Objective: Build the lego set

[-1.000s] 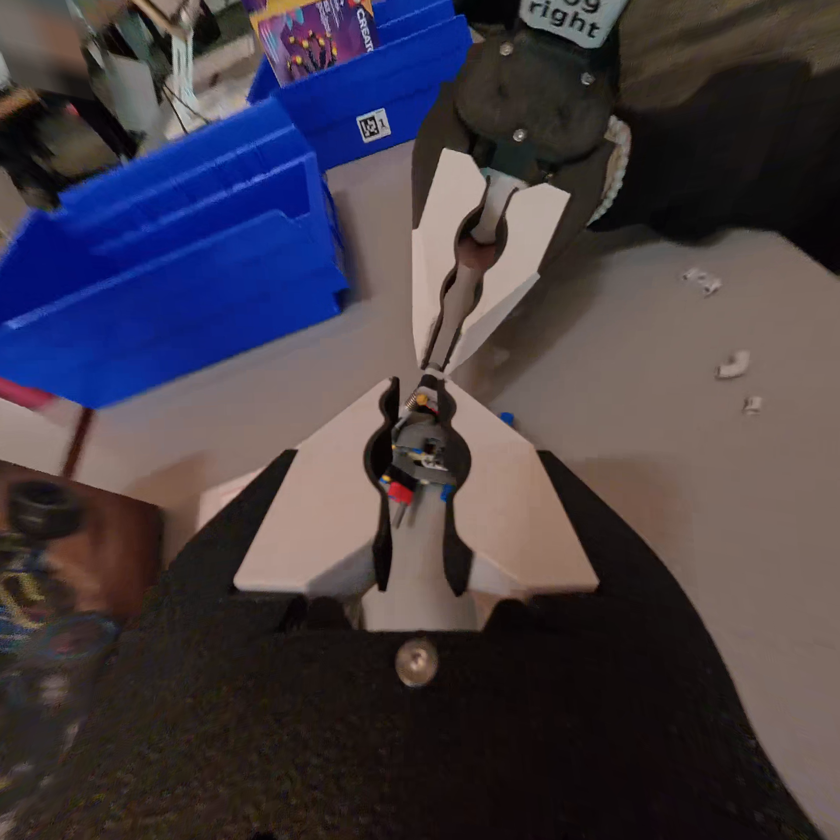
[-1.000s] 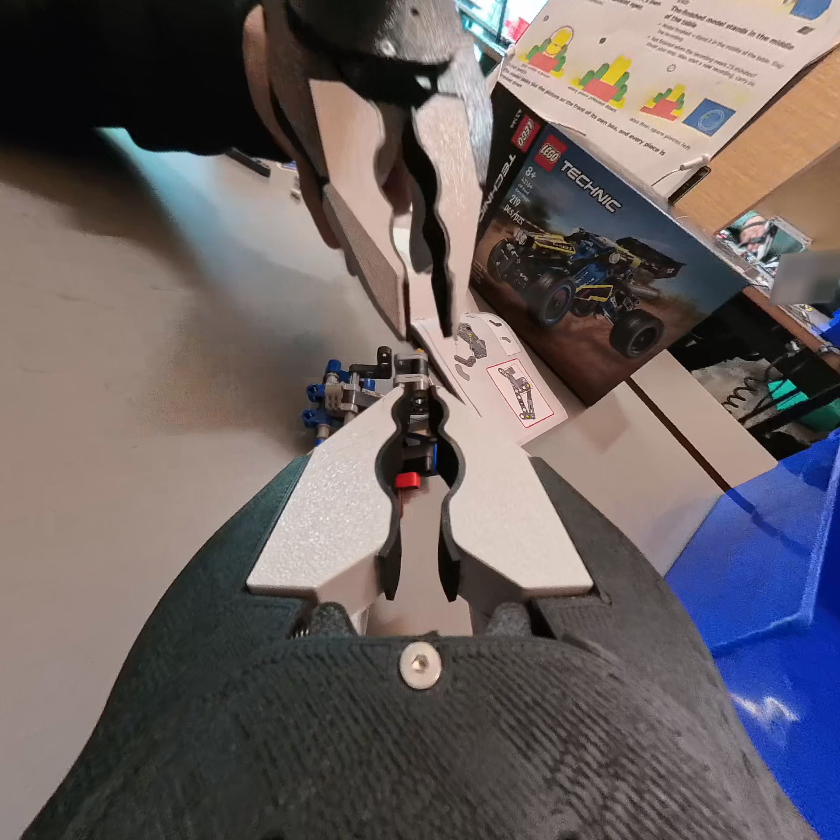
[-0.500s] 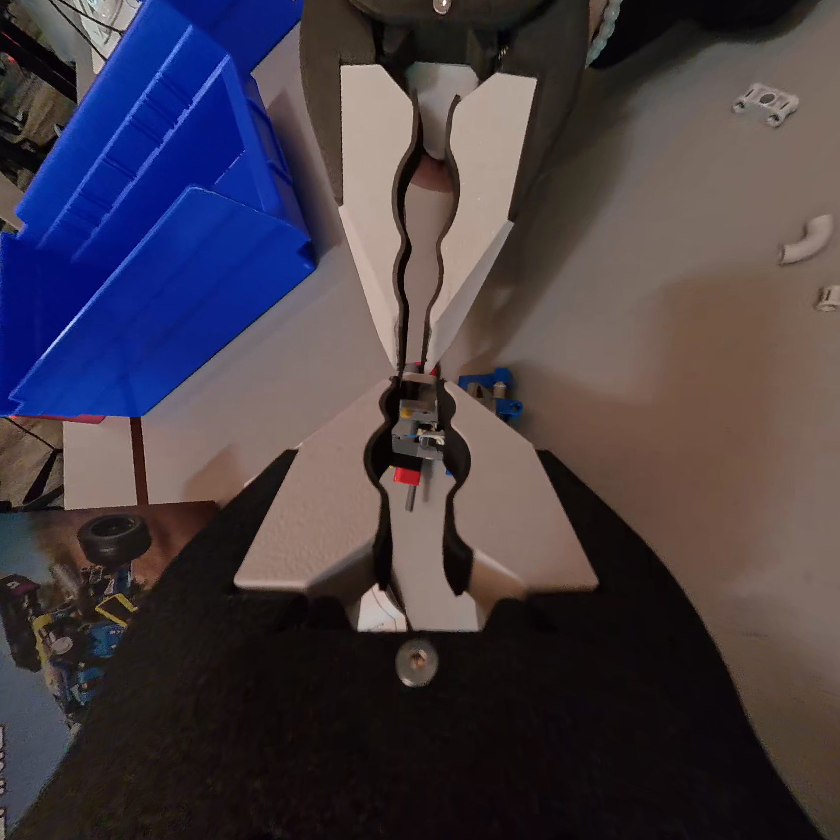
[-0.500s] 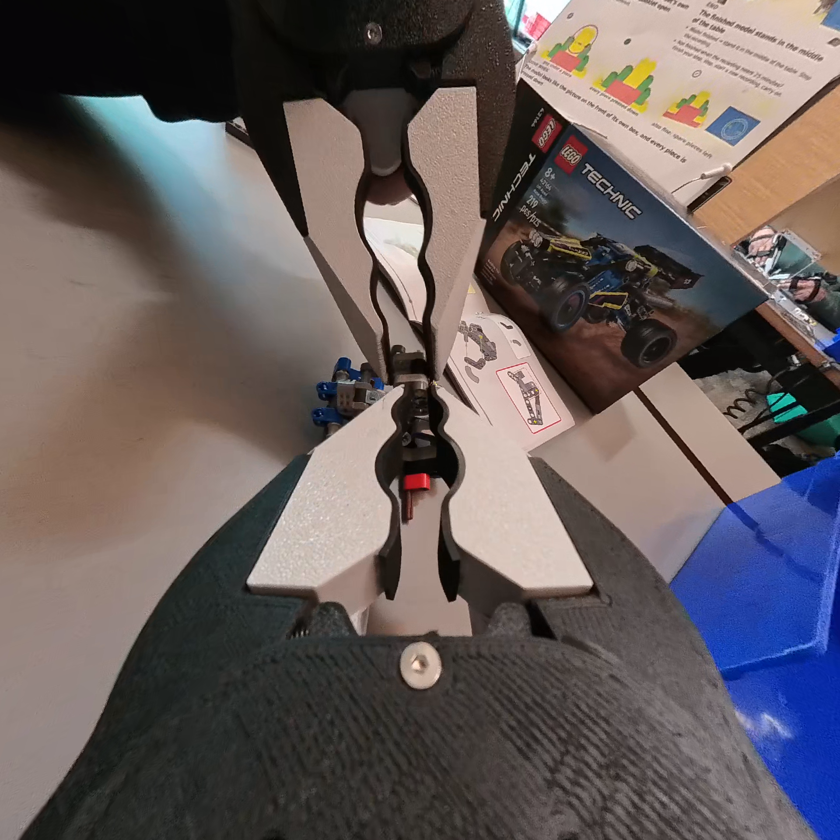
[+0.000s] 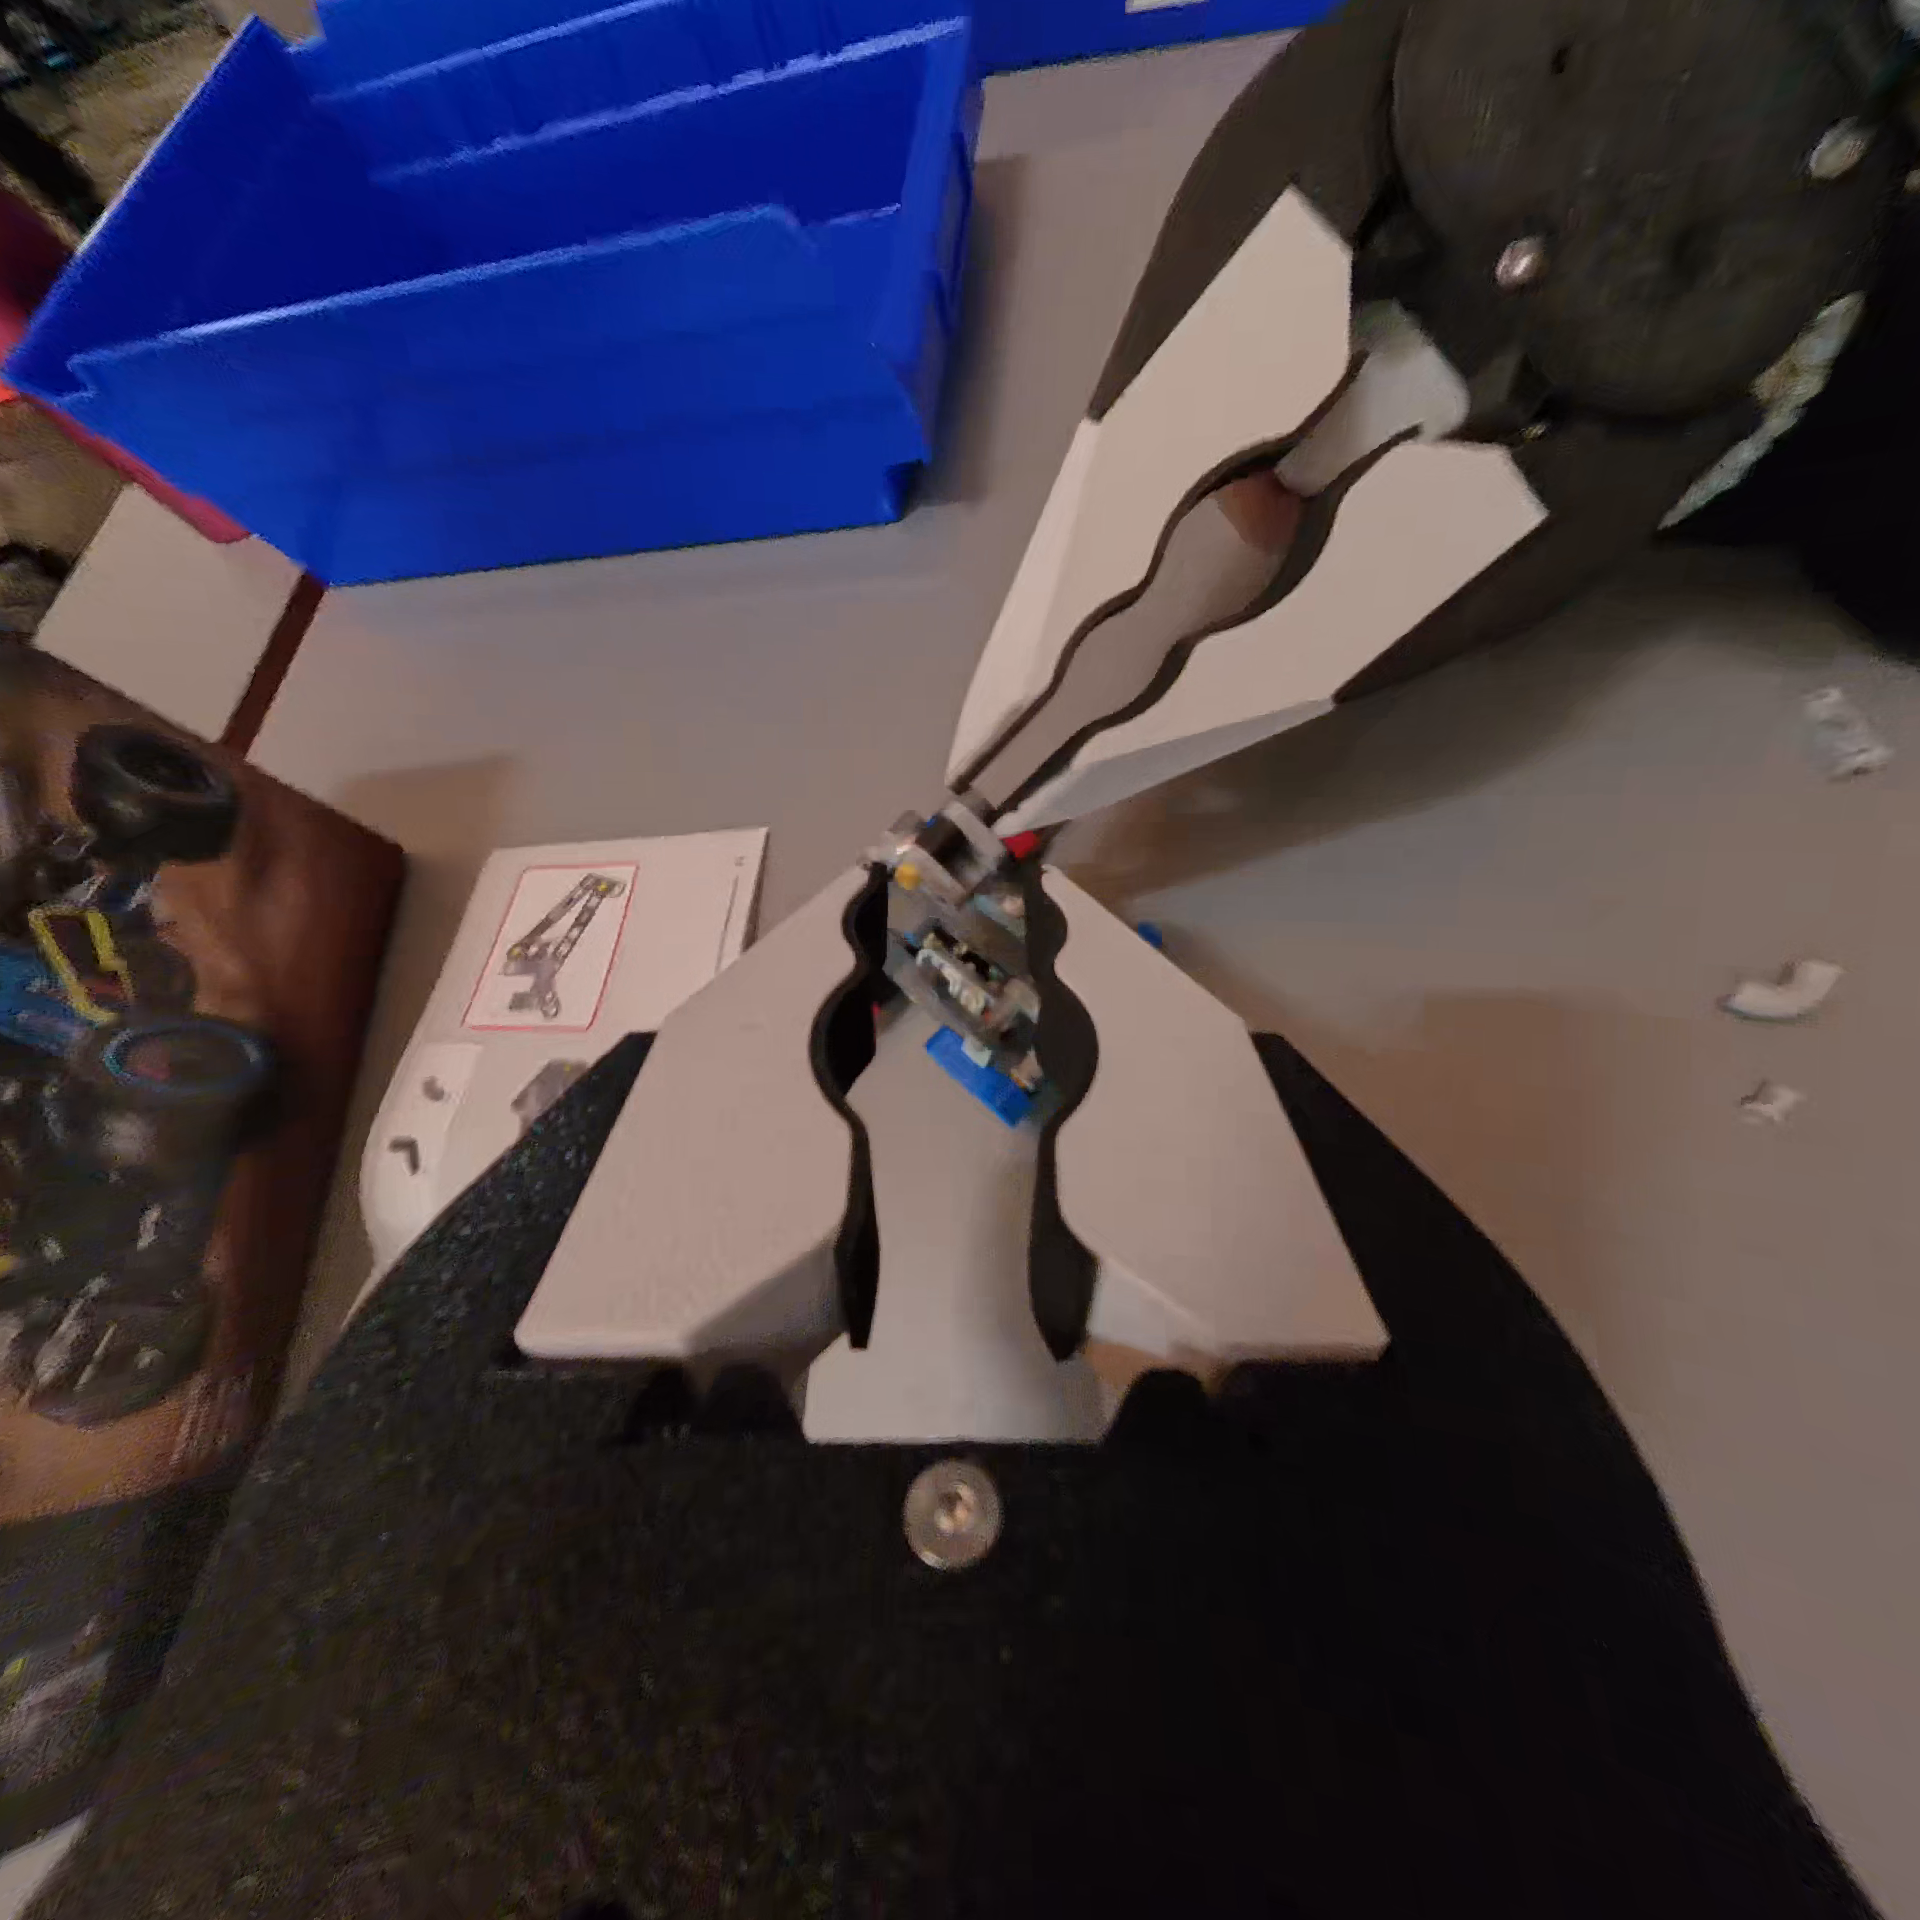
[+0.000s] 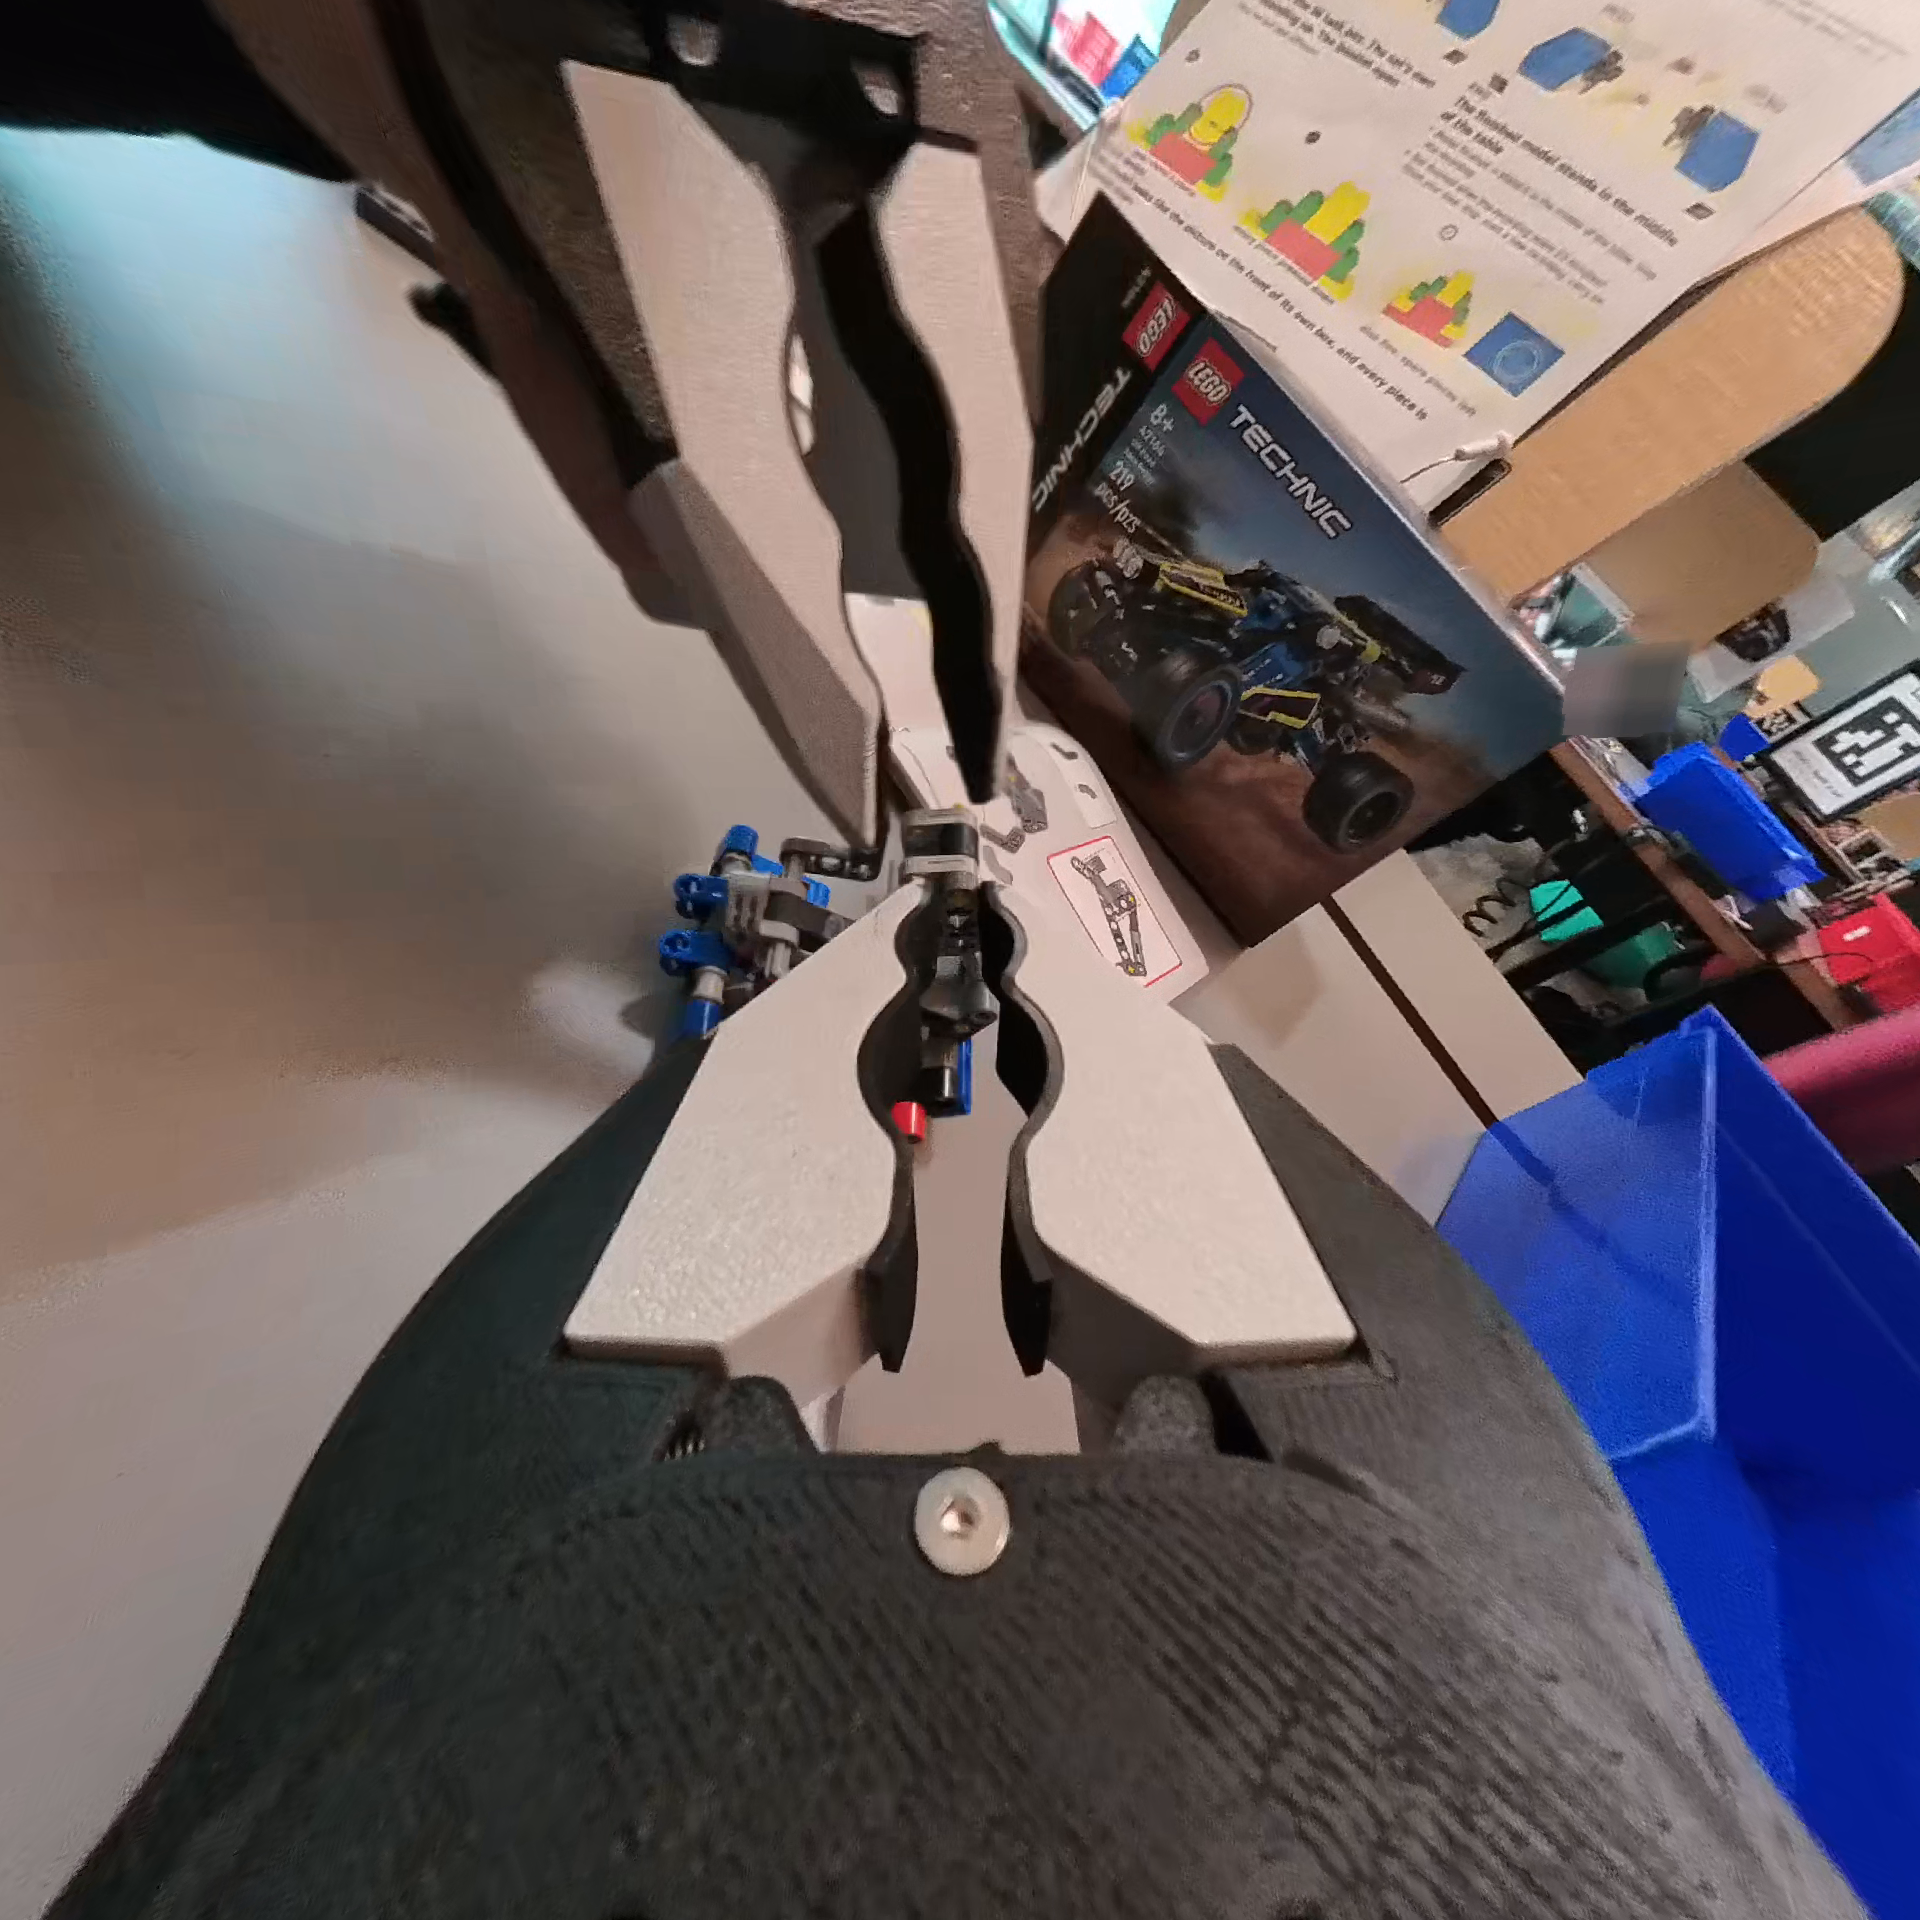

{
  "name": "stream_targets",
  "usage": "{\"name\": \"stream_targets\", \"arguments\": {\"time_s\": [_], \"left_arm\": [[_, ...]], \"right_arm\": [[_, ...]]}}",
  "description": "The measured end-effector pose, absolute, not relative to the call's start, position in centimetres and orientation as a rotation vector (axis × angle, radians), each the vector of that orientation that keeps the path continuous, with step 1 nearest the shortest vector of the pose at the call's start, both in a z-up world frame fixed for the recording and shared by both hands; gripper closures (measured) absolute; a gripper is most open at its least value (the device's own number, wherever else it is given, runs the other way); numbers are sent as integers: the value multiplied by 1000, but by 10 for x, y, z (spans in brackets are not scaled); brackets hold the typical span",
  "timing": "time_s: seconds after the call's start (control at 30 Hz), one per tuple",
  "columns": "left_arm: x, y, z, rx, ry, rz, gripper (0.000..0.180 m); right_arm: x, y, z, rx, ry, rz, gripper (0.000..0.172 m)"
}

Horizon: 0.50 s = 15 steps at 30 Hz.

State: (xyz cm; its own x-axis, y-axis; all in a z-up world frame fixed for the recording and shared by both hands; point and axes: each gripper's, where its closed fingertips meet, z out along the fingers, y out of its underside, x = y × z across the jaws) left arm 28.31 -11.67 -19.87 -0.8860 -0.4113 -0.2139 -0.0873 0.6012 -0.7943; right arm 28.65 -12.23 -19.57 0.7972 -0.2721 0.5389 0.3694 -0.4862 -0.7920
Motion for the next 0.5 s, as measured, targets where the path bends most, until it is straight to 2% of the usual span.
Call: {"name": "stream_targets", "arguments": {"time_s": [0.1, 0.2, 0.3, 0.5], "left_arm": [[287, -107, -205, -434, 2333, -1080, 158], [285, -108, -196, -525, 2228, -1146, 161], [289, -106, -190, -580, 2151, -1157, 171], [294, -103, -191, -686, 2107, -1160, 168]], "right_arm": [[289, -120, -195, -1935, -43, -785, 168], [292, -117, -193, -1919, 23, -783, 168], [294, -113, -192, -1917, 71, -801, 168], [295, -107, -192, -1927, 100, -860, 168]]}}
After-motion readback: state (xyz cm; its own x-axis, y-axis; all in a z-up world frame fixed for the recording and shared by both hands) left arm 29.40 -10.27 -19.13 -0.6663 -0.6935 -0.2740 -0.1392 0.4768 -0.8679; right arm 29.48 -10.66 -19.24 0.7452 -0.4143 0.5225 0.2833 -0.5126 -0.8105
